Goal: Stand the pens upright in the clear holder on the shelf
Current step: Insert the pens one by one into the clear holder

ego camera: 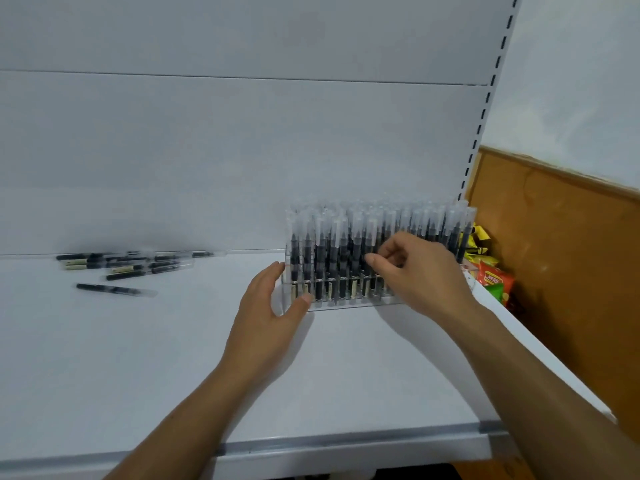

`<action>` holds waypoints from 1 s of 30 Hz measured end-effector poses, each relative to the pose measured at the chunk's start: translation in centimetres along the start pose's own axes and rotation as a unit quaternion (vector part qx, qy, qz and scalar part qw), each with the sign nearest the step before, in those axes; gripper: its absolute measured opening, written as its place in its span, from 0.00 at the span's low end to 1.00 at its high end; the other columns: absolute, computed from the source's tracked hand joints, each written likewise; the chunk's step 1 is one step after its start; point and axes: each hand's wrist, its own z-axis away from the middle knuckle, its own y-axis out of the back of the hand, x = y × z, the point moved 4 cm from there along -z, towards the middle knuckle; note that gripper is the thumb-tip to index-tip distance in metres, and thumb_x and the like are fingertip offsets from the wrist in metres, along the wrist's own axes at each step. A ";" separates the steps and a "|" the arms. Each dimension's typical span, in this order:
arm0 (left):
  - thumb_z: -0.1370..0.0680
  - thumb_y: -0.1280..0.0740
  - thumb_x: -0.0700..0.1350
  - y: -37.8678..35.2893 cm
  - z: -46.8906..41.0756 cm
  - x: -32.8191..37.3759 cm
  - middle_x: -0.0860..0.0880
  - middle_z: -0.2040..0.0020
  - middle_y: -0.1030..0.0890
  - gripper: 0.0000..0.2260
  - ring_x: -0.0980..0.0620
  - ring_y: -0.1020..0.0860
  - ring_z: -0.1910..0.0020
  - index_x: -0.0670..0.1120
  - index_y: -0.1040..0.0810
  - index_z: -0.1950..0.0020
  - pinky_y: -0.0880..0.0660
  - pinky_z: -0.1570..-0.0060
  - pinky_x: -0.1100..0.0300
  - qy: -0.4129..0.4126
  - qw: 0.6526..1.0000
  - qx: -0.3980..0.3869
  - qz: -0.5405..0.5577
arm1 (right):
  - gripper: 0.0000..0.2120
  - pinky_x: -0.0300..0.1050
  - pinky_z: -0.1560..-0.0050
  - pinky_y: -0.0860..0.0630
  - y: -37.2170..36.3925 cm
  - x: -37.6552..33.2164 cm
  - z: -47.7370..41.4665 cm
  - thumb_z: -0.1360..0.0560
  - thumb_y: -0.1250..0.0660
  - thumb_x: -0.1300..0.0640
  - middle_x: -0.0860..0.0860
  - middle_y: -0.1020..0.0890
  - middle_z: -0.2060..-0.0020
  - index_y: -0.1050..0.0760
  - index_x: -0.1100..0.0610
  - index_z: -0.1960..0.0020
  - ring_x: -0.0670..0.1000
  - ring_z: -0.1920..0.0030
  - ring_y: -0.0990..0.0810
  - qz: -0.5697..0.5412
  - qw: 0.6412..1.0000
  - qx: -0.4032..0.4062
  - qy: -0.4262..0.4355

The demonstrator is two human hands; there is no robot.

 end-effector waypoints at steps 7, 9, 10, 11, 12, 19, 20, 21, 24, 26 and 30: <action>0.22 0.34 0.53 7.4 -1.5 -2.7 0.60 0.31 0.31 0.20 0.61 0.32 0.36 0.58 0.31 0.30 0.35 0.32 0.56 0.035 0.998 0.053 -0.021 | 0.04 0.39 0.58 0.26 -4.8 -7.7 3.3 0.23 0.34 0.46 0.37 0.21 0.62 0.22 0.44 0.53 0.39 0.61 0.23 -0.075 0.983 -0.123 0.112; 0.22 0.34 0.52 10.8 -1.8 -4.7 0.58 0.30 0.31 0.20 0.57 0.31 0.33 0.56 0.30 0.30 0.35 0.33 0.56 0.051 0.993 0.085 -0.069 | 0.07 0.39 0.51 0.25 -8.2 -10.6 3.5 0.23 0.36 0.45 0.37 0.20 0.56 0.22 0.44 0.47 0.39 0.56 0.22 -0.075 0.967 -0.181 0.165; 0.21 0.35 0.52 12.5 -2.0 -5.8 0.58 0.30 0.31 0.19 0.55 0.31 0.32 0.56 0.30 0.30 0.35 0.34 0.57 0.061 0.989 0.098 -0.097 | 0.09 0.40 0.47 0.25 -9.9 -11.9 3.5 0.22 0.37 0.45 0.38 0.21 0.51 0.24 0.44 0.43 0.39 0.53 0.22 -0.076 0.958 -0.204 0.185; 0.21 0.35 0.52 14.1 -2.1 -6.9 0.57 0.30 0.30 0.19 0.54 0.31 0.32 0.55 0.30 0.31 0.35 0.36 0.59 0.066 0.984 0.108 -0.127 | 0.12 0.41 0.44 0.26 -11.6 -13.1 3.2 0.22 0.38 0.44 0.39 0.22 0.46 0.25 0.43 0.40 0.39 0.48 0.23 -0.079 0.951 -0.224 0.198; 0.21 0.35 0.52 15.6 -2.4 -8.1 0.56 0.30 0.30 0.19 0.54 0.31 0.32 0.55 0.29 0.31 0.36 0.37 0.60 0.071 0.979 0.113 -0.156 | 0.14 0.41 0.40 0.28 -13.3 -14.3 2.9 0.21 0.39 0.44 0.39 0.24 0.41 0.27 0.43 0.36 0.41 0.43 0.25 -0.080 0.945 -0.241 0.208; 0.21 0.39 0.57 21.4 -5.3 -14.4 0.50 0.26 0.33 0.26 0.51 0.37 0.27 0.48 0.36 0.25 0.41 0.29 0.55 0.094 0.946 0.063 -0.305 | 0.25 0.47 0.28 0.40 -21.7 -21.6 -2.7 0.20 0.41 0.43 0.48 0.34 0.27 0.36 0.50 0.26 0.52 0.27 0.38 -0.046 0.936 -0.242 0.250; 0.21 0.39 0.58 21.9 -6.0 -15.0 0.50 0.26 0.33 0.26 0.51 0.37 0.27 0.48 0.35 0.26 0.41 0.29 0.55 0.088 0.942 0.061 -0.317 | 0.25 0.48 0.28 0.40 -22.6 -22.2 -3.7 0.20 0.41 0.43 0.49 0.34 0.27 0.36 0.51 0.26 0.53 0.27 0.39 -0.033 0.940 -0.229 0.249; 0.21 0.40 0.59 22.4 -6.8 -15.6 0.50 0.26 0.34 0.26 0.51 0.38 0.26 0.49 0.35 0.25 0.42 0.28 0.55 0.083 0.938 0.059 -0.331 | 0.25 0.49 0.27 0.41 -23.4 -22.6 -4.7 0.20 0.42 0.42 0.49 0.34 0.27 0.36 0.51 0.26 0.54 0.27 0.39 -0.019 0.945 -0.217 0.245; 0.21 0.43 0.61 23.8 -9.4 -17.2 0.49 0.25 0.36 0.28 0.50 0.41 0.25 0.49 0.35 0.25 0.43 0.26 0.53 0.078 0.931 0.059 -0.353 | 0.26 0.51 0.26 0.44 -25.3 -23.0 -7.0 0.20 0.44 0.40 0.51 0.35 0.26 0.36 0.51 0.26 0.55 0.26 0.40 0.025 0.953 -0.190 0.233; 0.21 0.44 0.62 24.3 -11.0 -18.2 0.48 0.24 0.38 0.28 0.49 0.43 0.24 0.49 0.37 0.25 0.45 0.26 0.53 0.088 0.929 0.062 -0.354 | 0.25 0.51 0.29 0.40 -26.2 -23.1 -8.0 0.20 0.44 0.39 0.50 0.31 0.29 0.34 0.50 0.28 0.55 0.30 0.35 0.043 0.954 -0.177 0.238; 0.22 0.42 0.63 24.8 -13.8 -19.8 0.48 0.29 0.33 0.24 0.48 0.38 0.28 0.53 0.29 0.30 0.40 0.30 0.52 0.080 0.931 0.074 -0.350 | 0.23 0.50 0.36 0.36 -27.9 -23.3 -8.6 0.20 0.46 0.38 0.49 0.27 0.34 0.31 0.49 0.31 0.54 0.36 0.31 0.061 0.950 -0.175 0.253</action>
